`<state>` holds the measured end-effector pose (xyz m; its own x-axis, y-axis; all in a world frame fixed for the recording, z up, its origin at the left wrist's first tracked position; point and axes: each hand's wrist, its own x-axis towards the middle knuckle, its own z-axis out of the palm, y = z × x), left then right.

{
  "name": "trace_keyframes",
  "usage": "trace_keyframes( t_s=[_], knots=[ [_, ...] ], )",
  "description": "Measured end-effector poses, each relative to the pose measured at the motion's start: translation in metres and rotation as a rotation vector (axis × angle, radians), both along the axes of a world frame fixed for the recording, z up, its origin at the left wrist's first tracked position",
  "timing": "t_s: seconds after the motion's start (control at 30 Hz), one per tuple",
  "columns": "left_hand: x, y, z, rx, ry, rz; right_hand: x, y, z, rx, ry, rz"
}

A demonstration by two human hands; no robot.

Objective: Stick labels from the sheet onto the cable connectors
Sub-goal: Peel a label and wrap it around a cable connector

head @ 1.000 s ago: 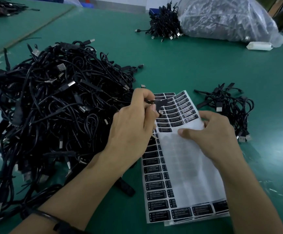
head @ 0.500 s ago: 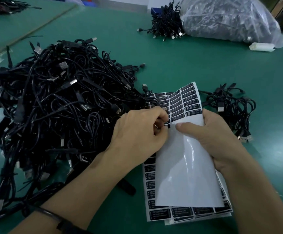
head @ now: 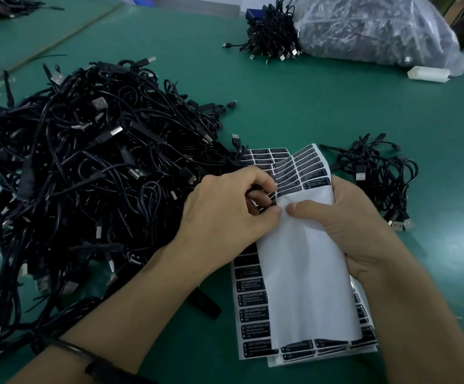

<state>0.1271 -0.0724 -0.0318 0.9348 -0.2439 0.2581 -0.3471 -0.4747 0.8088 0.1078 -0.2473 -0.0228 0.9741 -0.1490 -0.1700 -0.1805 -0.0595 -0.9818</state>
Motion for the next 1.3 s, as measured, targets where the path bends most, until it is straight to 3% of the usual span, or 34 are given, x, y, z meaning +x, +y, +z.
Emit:
trace_keyframes(
  t_s=[0.9, 1.13, 1.3],
  knots=[
    [0.003, -0.001, -0.005, -0.045, -0.014, 0.072, -0.006, 0.006, 0.005, 0.058, -0.038, 0.060],
    [0.006, 0.000, -0.011, -0.198, -0.135, 0.150, -0.006, 0.000, 0.002, -0.397, 0.047, -0.178],
    [0.005, -0.003, -0.010, -0.273, -0.127, 0.137, -0.006, 0.001, 0.000, -0.937, 0.061, -0.187]
  ],
)
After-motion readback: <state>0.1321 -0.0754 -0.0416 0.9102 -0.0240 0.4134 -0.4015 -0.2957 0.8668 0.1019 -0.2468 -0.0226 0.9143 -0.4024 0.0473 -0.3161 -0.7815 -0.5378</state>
